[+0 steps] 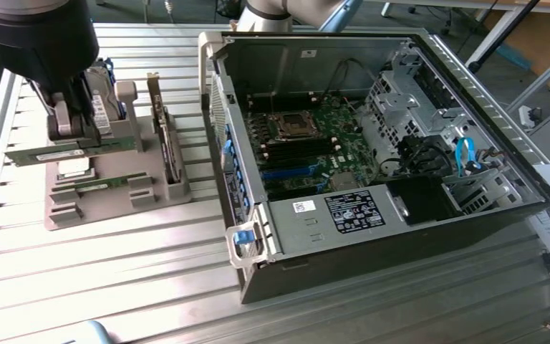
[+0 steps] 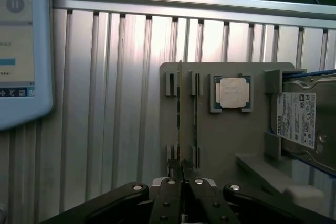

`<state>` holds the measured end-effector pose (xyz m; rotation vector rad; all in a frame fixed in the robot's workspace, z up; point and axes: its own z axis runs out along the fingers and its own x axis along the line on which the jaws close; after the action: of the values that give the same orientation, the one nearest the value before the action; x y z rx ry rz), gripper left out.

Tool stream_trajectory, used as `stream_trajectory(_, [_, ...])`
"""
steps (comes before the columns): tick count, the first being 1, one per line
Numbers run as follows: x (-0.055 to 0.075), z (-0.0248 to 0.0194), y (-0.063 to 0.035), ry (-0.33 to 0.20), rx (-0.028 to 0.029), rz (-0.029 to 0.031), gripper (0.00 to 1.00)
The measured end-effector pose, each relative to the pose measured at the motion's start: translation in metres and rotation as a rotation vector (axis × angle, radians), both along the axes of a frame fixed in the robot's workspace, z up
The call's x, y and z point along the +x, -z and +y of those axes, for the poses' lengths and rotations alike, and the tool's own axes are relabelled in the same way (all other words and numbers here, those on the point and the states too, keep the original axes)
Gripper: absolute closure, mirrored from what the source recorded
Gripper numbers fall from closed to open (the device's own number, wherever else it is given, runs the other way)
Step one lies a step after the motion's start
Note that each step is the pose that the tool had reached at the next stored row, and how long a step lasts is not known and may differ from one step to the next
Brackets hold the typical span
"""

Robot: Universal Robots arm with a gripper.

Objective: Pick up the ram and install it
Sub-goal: 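Pick up the ram and move it above insertion slot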

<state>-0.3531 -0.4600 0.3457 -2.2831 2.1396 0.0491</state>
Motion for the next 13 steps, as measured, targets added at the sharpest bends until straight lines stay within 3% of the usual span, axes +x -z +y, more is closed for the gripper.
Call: stream_trajectory(13, [0.000,0.0000,-0.0202,0.000,0.0000,0.0000,0.88])
